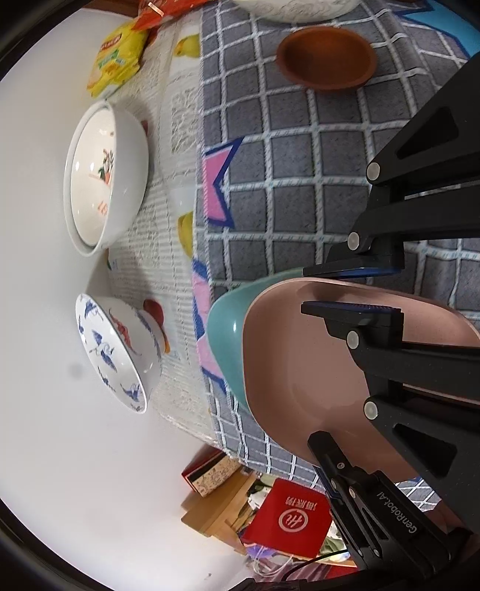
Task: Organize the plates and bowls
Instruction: 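Lower the pink plate onto the teal plate with both grippers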
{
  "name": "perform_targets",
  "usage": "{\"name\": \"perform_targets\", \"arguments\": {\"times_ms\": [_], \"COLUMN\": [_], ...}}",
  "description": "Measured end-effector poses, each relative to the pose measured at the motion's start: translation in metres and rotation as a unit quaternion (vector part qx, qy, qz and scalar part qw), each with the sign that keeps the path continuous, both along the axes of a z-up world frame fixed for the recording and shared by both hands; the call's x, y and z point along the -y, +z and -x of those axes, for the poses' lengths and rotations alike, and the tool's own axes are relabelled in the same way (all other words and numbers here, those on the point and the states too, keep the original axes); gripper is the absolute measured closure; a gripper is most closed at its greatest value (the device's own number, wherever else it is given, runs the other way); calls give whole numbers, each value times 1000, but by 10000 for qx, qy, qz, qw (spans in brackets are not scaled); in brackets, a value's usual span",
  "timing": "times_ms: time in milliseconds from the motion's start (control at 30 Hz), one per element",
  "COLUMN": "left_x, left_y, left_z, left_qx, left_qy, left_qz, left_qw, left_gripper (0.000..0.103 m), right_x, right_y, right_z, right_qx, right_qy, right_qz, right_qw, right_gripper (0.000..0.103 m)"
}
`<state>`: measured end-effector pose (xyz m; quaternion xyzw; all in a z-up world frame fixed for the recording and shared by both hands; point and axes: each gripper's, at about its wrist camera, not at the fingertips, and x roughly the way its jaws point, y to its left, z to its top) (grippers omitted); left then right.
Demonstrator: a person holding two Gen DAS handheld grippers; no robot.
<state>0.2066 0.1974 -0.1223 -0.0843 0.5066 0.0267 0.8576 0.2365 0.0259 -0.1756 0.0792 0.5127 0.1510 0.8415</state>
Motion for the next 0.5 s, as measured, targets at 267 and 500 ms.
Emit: {"name": "perform_targets", "arguments": {"times_ms": [267,500], "left_x": [-10,-7], "left_y": [-7,-9], "left_z": [-9,-20], "left_qx": [-38,-27], "left_qy": [196,223], "left_qz": [-148,-267], "left_qw": [9997,9994], "left_gripper": [93,93], "right_x": [-17,-24], "right_y": [-6,-2], "right_z": [-18,-36], "right_qx": [10,169], "right_qy": [287,423], "right_qz": [18,165], "right_qw": [9996,9988], "right_gripper": [92,91]}}
